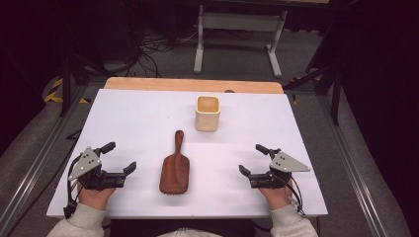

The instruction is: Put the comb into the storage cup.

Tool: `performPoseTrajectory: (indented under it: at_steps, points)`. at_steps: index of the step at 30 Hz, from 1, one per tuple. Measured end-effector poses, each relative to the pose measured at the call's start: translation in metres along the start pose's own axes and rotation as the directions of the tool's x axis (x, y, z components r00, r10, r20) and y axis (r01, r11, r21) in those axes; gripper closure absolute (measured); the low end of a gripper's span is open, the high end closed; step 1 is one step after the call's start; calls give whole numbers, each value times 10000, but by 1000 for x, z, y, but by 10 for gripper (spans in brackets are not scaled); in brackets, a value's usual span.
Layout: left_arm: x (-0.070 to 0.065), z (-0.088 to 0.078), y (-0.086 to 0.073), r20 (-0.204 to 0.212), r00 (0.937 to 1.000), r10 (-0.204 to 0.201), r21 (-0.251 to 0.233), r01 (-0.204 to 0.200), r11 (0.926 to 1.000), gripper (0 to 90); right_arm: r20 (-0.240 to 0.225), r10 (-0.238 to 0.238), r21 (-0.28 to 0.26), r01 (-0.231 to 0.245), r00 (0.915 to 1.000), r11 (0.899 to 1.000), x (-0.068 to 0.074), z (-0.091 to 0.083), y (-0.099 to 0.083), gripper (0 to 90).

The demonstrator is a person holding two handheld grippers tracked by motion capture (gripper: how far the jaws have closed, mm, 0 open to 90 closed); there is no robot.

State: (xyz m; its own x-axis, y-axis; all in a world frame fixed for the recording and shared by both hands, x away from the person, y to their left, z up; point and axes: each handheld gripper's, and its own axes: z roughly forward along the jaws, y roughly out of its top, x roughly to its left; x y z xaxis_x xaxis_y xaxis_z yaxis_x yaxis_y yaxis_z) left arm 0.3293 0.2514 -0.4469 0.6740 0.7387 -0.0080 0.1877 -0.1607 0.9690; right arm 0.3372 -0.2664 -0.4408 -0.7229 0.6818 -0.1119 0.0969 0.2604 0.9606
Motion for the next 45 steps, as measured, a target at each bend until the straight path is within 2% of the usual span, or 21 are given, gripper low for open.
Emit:
performPoseTrajectory:
  at_steps: [5, 9, 16, 19, 20, 21, 22, 26, 28, 29, 32, 33, 37, 38, 41, 42, 43, 45]
  points:
    - [0, 1, 2, 200, 9998, 8, 53, -9, 10000, 47, -92, -3, -17, 3, 10000, 10000, 0, 0, 0, 119]
    - [0, 1, 6, 376, 9991, 200, 32, -202, 9998, 52, -125, 71, -47, -72, 9999, 10000, 0, -1, 0, 123]
    - [0, 7, 17, 878, 9961, 102, 70, -108, 9999, 59, -155, 143, -133, -145, 9998, 9998, -1, -2, 0, 123]
    - [-7, 15, 23, 1028, 9926, 645, 298, -679, 9972, 60, -189, 214, -184, -218, 9996, 9996, -2, -2, 0, 121]
    - [-7, 15, 23, 1028, 9926, 645, 298, -679, 9972, 60, -189, 214, -184, -218, 9996, 9996, -2, -2, 0, 121]
    - [-9, 19, 25, 1323, 9894, 596, 247, -634, 9977, 61, -180, 236, -203, -240, 9996, 9995, -3, -3, 0, 121]
    - [-9, 22, 27, 1430, 9883, 537, 262, -580, 9980, 61, -193, 252, -223, -256, 9995, 9994, -3, -3, 0, 121]
    - [-13, 29, 33, 1683, 9840, 583, 289, -640, 9975, 67, -209, 320, -226, -325, 9993, 9992, -3, -3, 0, 121]
    - [-16, 38, 40, 2033, 9771, 626, 304, -702, 9971, 72, -205, 279, -206, -283, 9994, 9994, -3, -2, 0, 121]
    - [-16, 38, 40, 2033, 9771, 626, 304, -702, 9971, 74, -205, 279, -206, -283, 9994, 9994, -3, -2, 0, 121]
    - [-19, 48, 49, 2412, 9678, 723, 396, -843, 9957, 84, -258, 324, -236, -330, 9991, 9992, -3, -2, 0, 121]
    - [-21, 54, 54, 2616, 9622, 762, 466, -915, 9947, 85, -258, 321, -234, -327, 9992, 9992, -3, -3, 0, 121]
    - [-26, 67, 63, 3059, 9482, 864, 553, -1083, 9926, 96, -289, 342, -241, -349, 9990, 9991, -3, -3, 0, 121]
    - [-26, 67, 63, 3059, 9482, 864, 553, -1083, 9926, 99, -289, 342, -241, -349, 9990, 9991, -3, -3, 0, 121]
    - [-30, 76, 68, 3431, 9348, 921, 651, -1215, 9905, 105, -320, 312, -243, -320, 9990, 9992, -4, -3, 0, 121]
    - [-31, 79, 69, 3610, 9283, 886, 719, -1224, 9899, 106, -325, 304, -248, -312, 9990, 9992, -4, -3, 0, 121]
    - [-31, 80, 69, 3682, 9258, 858, 738, -1211, 9899, 106, -334, 311, -241, -320, 9990, 9992, -4, -3, 0, 121]
    - [-31, 85, 71, 3981, 9145, 725, 840, -1151, 9898, 106, -373, 339, -252, -348, 9987, 9991, -4, -3, -1, 120]
